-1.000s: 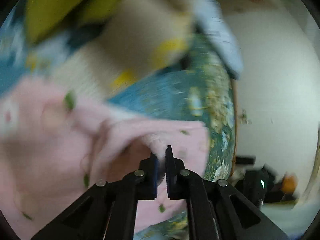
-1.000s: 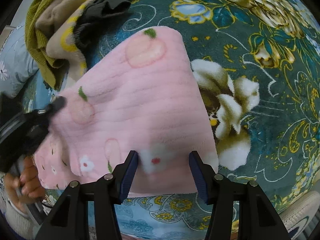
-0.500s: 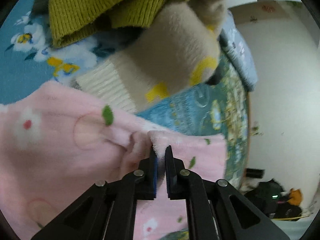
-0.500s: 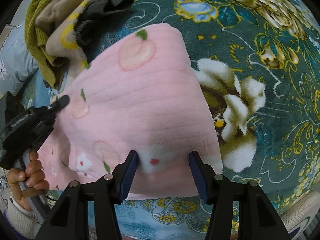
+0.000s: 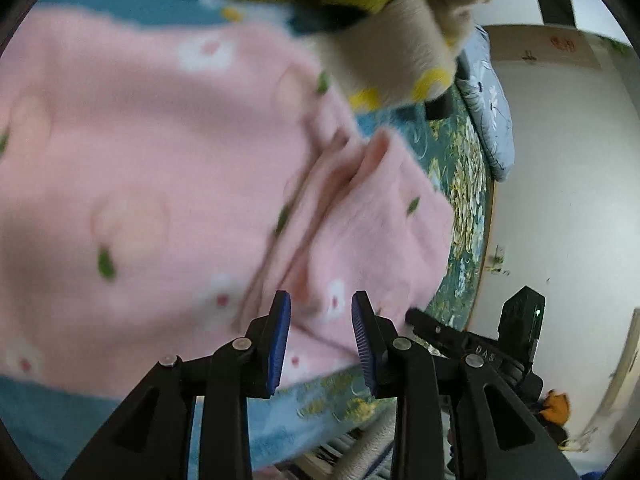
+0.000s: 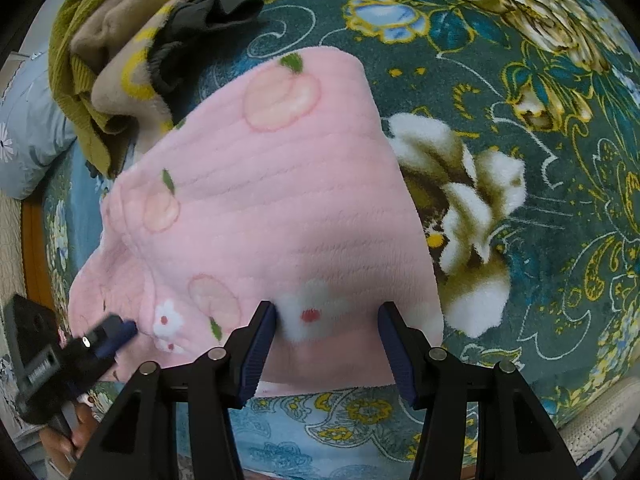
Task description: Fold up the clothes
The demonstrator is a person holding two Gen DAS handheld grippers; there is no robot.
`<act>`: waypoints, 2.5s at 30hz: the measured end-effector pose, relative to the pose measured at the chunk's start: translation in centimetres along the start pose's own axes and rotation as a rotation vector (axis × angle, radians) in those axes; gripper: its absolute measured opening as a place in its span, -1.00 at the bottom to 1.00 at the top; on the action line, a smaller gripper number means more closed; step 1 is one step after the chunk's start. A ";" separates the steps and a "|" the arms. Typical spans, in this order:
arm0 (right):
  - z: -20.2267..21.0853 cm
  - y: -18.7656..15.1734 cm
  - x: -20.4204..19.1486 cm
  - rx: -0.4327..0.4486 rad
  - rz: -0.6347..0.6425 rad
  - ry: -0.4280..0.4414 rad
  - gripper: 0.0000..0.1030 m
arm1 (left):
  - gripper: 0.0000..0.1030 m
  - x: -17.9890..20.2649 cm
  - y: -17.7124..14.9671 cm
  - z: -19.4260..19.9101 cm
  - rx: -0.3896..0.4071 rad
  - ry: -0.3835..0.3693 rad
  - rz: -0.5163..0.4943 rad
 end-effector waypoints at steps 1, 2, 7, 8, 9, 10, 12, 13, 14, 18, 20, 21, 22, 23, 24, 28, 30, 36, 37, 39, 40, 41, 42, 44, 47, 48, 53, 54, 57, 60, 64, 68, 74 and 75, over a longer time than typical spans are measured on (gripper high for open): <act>0.0 -0.1 -0.1 0.001 0.001 -0.001 0.10 | -0.37 -0.1 -0.2 -0.4 -0.009 0.007 0.000; 0.0 -0.1 -0.2 0.002 0.002 -0.002 0.10 | -0.37 -0.2 -0.3 -0.7 -0.016 0.015 -0.001; 0.2 -0.6 -0.6 0.004 0.008 -0.004 0.10 | -0.41 -0.8 -0.3 -1.9 0.009 0.009 0.064; 0.2 -0.7 -0.6 0.005 0.010 -0.005 0.10 | -0.42 -0.8 -0.2 -2.1 0.018 0.009 0.082; 0.3 -0.8 -0.7 0.005 0.011 -0.006 0.10 | -0.46 -0.9 -0.1 -2.3 0.027 0.009 0.097; 0.3 -0.9 -0.7 0.005 0.012 -0.006 0.11 | -0.75 -0.8 -0.1 -2.3 0.036 0.012 0.098; 0.4 -1.1 -0.8 0.008 0.015 -0.005 0.11 | -0.85 0.1 -0.4 -1.7 0.066 0.025 0.058; 0.5 -1.2 -0.9 0.009 0.017 -0.005 0.11 | -0.85 0.7 -0.6 -1.3 0.083 0.018 0.031; 0.5 -1.3 -0.9 0.009 0.018 -0.004 0.10 | -0.85 1.2 -0.8 -0.8 0.098 0.014 0.006; 0.1 -1.7 -1.0 0.000 0.018 -0.004 0.11 | -0.85 0.3 -1.5 -0.3 0.090 0.105 -0.015; -0.1 -1.9 -1.1 -0.004 0.019 -0.003 0.11 | -0.84 -0.9 -1.6 -0.9 0.068 0.125 0.014; -0.2 -2.1 -1.1 -0.006 0.019 -0.003 0.11 | -0.83 -1.1 -1.6 -1.0 0.064 0.108 0.029; -0.3 -2.2 -1.1 -0.008 0.019 -0.003 0.11 | -0.83 -1.0 -1.5 -1.0 0.060 0.100 0.032; -0.4 -2.3 -1.2 -0.010 0.019 -0.003 0.10 | -0.83 -0.8 -1.3 -0.9 0.053 0.091 0.026; -0.5 -2.4 -1.2 -0.013 0.019 -0.003 0.10 | -0.72 -0.3 -1.1 -0.6 0.049 0.082 0.008; -0.2 -2.2 -1.0 -0.011 0.022 0.001 0.10 | -0.05 1.0 0.5 0.7 0.087 0.056 -0.058; -0.1 -2.1 -1.0 -0.010 0.027 0.000 0.10 | 0.09 0.9 2.2 0.5 0.087 0.026 -0.061; 0.1 -2.0 -1.0 -0.009 0.029 0.003 0.11 | 0.20 1.9 6.3 -3.0 0.003 0.047 -0.114; 0.1 -2.0 -1.0 -0.009 0.029 0.004 0.10 | 0.21 2.1 6.6 -3.4 -0.006 0.046 -0.129; 0.2 -2.0 -1.0 -0.009 0.029 0.007 0.10 | 0.20 2.5 6.4 -4.7 -0.036 0.021 -0.130; 0.2 -1.9 -1.0 -0.009 0.028 0.008 0.10 | 0.18 2.5 6.4 -5.0 -0.049 0.013 -0.125; 0.3 -1.9 -0.9 -0.007 0.025 0.009 0.10 | 0.17 2.5 6.4 -5.2 -0.055 0.008 -0.119; 0.4 -1.8 -0.9 -0.005 0.022 0.010 0.10 | 0.13 2.3 6.5 -4.9 -0.050 0.005 -0.105; 0.6 -1.7 -0.7 0.001 0.013 0.014 0.11 | -0.17 1.9 6.5 -5.0 -0.043 -0.006 -0.057; 0.9 -1.5 -0.5 0.007 0.003 0.017 0.10 | -0.61 2.0 6.0 -4.6 -0.017 -0.007 -0.021; 1.0 -1.4 -0.4 0.008 0.001 0.017 0.10 | -0.67 2.5 5.7 -4.4 -0.003 0.000 -0.039; 2.4 -1.3 -0.5 0.023 -0.018 0.026 0.11 | -0.72 5.1 3.8 0.1 0.075 0.003 -0.158; 2.9 -1.3 -0.7 0.030 -0.016 0.033 0.11 | -0.73 5.6 3.5 1.1 0.092 0.003 -0.182; 4.5 -1.4 -1.2 0.054 0.004 0.056 0.10 | -0.73 6.5 2.7 5.1 0.139 0.007 -0.253; 5.0 -2.0 -0.9 0.062 0.045 0.043 0.11 | -0.72 5.3 2.8 5.8 0.117 0.065 -0.245; 4.9 -3.1 -1.0 0.067 0.094 0.032 0.11 | -0.72 -0.1 3.3 5.1 0.079 0.158 -0.117; 3.8 -0.1 -2.2 0.089 0.129 0.049 0.10 | -0.72 -3.7 3.6 5.8 0.089 0.167 -0.037; 2.8 2.4 -4.2 0.176 0.182 0.047 -0.41 | -0.71 -3.3 3.9 7.4 0.155 0.138 -0.055; 2.2 3.0 -4.4 0.170 0.185 0.043 -0.46 | -0.71 -3.4 3.9 6.6 0.145 0.148 -0.034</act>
Point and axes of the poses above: each gripper's, at about its wrist camera, not at the fingertips, and z roughly against the way its jaws point, x to its right, y to its top, the point moved 3 cm from there along -z, roughly the way its jaws point, and after that the axes turned 2 degrees about -z, right-handed, at the moved point
